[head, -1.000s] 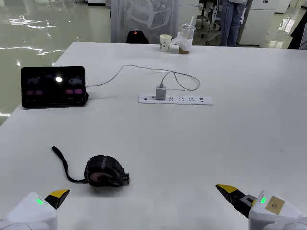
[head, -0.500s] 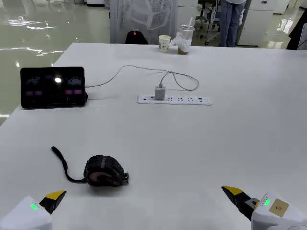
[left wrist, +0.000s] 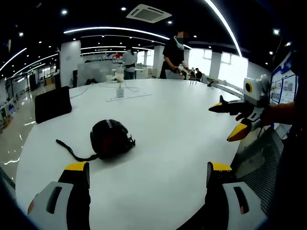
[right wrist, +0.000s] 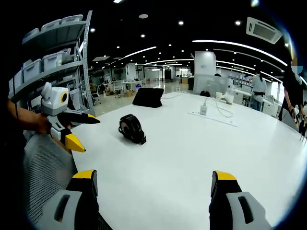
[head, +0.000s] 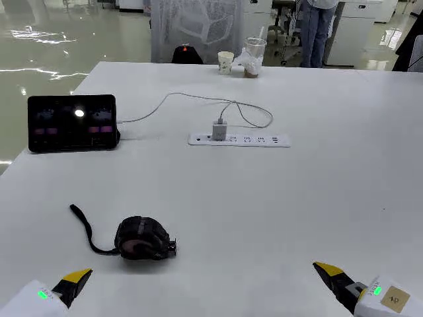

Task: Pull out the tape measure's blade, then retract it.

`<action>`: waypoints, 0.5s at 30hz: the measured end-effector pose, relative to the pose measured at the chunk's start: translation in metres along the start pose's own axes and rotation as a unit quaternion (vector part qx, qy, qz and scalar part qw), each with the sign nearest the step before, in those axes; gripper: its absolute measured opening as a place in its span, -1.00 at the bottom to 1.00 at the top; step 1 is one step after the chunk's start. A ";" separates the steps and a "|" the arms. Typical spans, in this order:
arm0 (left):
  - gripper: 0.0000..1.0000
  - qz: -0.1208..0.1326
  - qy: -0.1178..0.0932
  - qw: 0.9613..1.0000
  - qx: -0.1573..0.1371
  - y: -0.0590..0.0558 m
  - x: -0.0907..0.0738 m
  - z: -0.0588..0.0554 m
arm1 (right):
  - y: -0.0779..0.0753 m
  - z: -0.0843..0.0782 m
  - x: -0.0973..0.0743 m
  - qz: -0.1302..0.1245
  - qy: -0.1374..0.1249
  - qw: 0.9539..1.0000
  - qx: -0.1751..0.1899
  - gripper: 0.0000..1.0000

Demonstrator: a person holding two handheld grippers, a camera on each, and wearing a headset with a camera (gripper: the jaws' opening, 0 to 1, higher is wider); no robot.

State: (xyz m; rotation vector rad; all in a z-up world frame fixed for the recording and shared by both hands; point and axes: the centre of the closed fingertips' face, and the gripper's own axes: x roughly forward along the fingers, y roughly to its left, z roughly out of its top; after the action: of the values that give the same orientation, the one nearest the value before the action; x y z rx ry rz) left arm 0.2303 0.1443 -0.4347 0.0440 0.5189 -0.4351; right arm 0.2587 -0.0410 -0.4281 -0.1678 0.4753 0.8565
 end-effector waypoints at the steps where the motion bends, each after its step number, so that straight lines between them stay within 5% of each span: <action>1: 0.98 -0.001 0.001 1.000 0.001 -0.001 0.000 0.000 | 0.000 0.001 0.000 0.000 -0.001 1.000 0.004 0.98; 15: 0.98 0.013 -0.007 1.000 -0.006 -0.001 -0.001 0.004 | 0.007 -0.001 -0.003 -0.004 -0.003 1.000 0.020 0.98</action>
State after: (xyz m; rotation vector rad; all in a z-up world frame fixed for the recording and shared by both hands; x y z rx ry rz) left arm 0.2307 0.1431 -0.4305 0.0349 0.5066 -0.4073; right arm 0.2513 -0.0391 -0.4272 -0.1306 0.4851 0.8380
